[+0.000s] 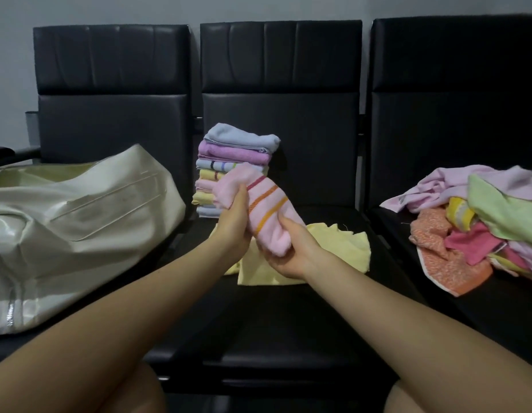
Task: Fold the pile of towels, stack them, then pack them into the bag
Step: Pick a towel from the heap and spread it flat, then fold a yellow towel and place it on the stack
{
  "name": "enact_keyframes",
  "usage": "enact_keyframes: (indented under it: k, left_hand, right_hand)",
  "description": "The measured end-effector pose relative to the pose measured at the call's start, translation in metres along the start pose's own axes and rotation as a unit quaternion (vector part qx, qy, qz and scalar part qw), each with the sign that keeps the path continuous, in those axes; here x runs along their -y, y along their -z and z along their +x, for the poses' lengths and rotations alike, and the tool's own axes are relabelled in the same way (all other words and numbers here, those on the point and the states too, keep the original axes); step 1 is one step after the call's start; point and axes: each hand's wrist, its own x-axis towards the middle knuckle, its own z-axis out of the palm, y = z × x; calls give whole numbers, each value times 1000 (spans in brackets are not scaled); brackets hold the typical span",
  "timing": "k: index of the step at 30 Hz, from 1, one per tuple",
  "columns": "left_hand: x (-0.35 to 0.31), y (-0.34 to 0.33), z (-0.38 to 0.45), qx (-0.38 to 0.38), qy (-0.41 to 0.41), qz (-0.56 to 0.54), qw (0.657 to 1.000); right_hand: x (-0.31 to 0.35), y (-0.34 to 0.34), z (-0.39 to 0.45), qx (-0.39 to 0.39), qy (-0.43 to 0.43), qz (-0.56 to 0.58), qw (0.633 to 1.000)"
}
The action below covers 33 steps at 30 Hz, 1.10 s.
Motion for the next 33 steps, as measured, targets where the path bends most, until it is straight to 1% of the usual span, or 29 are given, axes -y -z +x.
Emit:
enact_keyframes:
  k: [2, 3, 5, 7, 8, 10, 13, 16, 18, 20, 21, 22, 23, 24, 25, 26, 27, 28, 31, 33]
  left_hand:
    - [2, 4, 13, -29, -54, 73, 995]
    - [3, 7, 20, -30, -64, 88, 994]
    - [2, 9, 32, -36, -56, 96, 993]
    - [-3, 9, 50, -82, -54, 107, 989]
    - [-8, 7, 59, -101, -61, 117, 986]
    - [-26, 3, 83, -110, -108, 148, 977]
    - [-65, -3, 118, -92, -201, 176, 959]
    - [-108, -9, 158, -87, -300, 211, 926]
    - [-132, -9, 191, -108, -342, 236, 903]
    - [-147, -5, 225, -149, -342, 292, 881]
    - [-149, 1, 244, -170, -321, 345, 866]
    - [-148, 7, 257, -182, -280, 415, 846]
    - [-141, 15, 267, -184, -225, 483, 826]
    - [-133, 23, 271, -168, -175, 525, 816]
    - [-123, 30, 274, -144, -149, 525, 826]
    - [-115, 37, 275, -122, -151, 492, 849]
    - [-109, 44, 275, -114, -171, 444, 872]
    - [-106, 50, 273, -118, -196, 404, 886]
    - [-106, 68, 272, -150, -239, 342, 896]
    - [-106, 78, 269, -148, -232, 358, 892]
  right_hand:
    - [6, 2, 14, -30, 21, -21, 999]
    - [11, 4, 20, -38, 31, -29, 998]
    - [22, 11, 33, -31, 60, -37, 997]
    - [35, 12, 44, -11, 95, -31, 995]
    - [44, 9, 49, -21, 115, -28, 993]
    - [70, -6, 58, -52, 168, -31, 984]
    - [117, -41, 70, -50, 255, -84, 962]
    - [157, -82, 87, -45, 332, -145, 931]
    - [178, -109, 106, -60, 373, -191, 906]
    - [191, -129, 130, -95, 385, -258, 881]
    - [192, -133, 142, -120, 373, -314, 865]
    - [190, -134, 154, -144, 347, -377, 847]
    - [186, -132, 165, -157, 316, -415, 838]
    - [180, -130, 172, -146, 272, -428, 849]
    - [173, -127, 179, -117, 234, -418, 870]
    - [167, -126, 185, -92, 217, -403, 884]
    - [163, -126, 189, -71, 224, -389, 891]
    - [161, -128, 193, -59, 247, -380, 889]
    - [160, -137, 199, -56, 307, -375, 873]
    - [158, -141, 203, -48, 301, -397, 866]
